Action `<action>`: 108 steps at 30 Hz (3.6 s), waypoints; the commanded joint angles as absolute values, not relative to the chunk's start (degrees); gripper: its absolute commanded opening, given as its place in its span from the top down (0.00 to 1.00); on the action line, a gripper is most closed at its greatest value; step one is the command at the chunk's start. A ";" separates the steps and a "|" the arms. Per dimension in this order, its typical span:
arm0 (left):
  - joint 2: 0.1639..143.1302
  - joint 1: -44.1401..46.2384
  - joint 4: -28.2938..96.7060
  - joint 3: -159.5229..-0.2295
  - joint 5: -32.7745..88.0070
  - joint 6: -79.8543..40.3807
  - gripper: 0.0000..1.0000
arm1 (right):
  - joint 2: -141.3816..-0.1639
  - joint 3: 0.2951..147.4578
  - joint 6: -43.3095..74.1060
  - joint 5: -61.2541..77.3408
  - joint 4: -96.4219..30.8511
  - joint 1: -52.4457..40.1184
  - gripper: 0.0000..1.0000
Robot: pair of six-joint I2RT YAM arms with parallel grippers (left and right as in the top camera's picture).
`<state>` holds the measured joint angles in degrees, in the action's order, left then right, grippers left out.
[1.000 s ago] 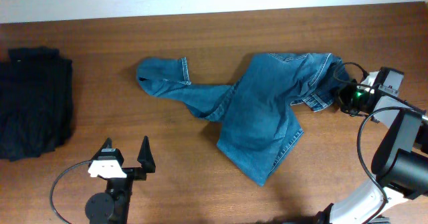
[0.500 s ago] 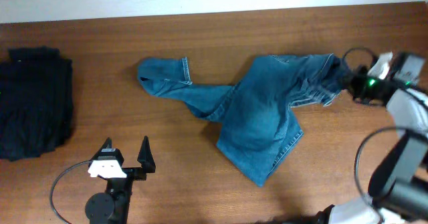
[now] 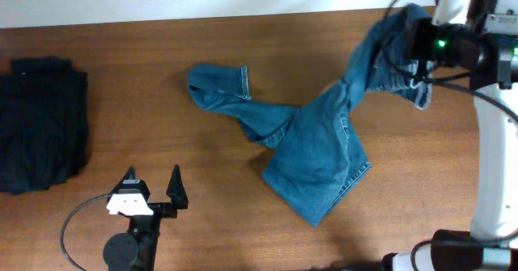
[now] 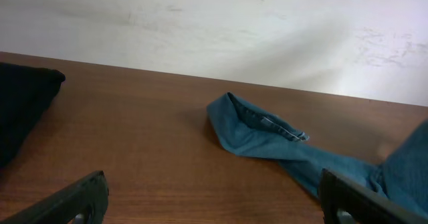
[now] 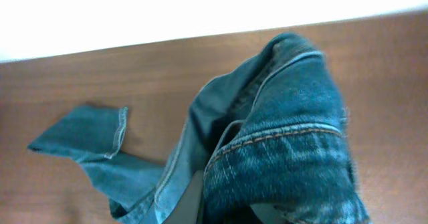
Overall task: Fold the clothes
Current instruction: 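Lift the waistband high with the right gripper so the legs hang, then reach the left gripper to the hanging jeans leg hem and grasp it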
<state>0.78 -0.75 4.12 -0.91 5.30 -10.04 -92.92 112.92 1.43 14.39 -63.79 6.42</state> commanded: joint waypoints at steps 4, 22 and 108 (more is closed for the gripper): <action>0.30 -0.49 4.14 -0.49 4.69 -9.30 0.01 | -91.11 123.37 -2.55 4.49 -63.72 -2.83 0.96; 0.30 -0.49 4.14 -0.49 4.69 -9.30 0.01 | -91.02 136.25 -1.02 3.75 -65.89 -10.96 0.96; 79.55 26.57 80.77 -112.12 26.92 -24.29 0.09 | -86.37 147.70 11.66 6.68 -32.91 -11.55 0.96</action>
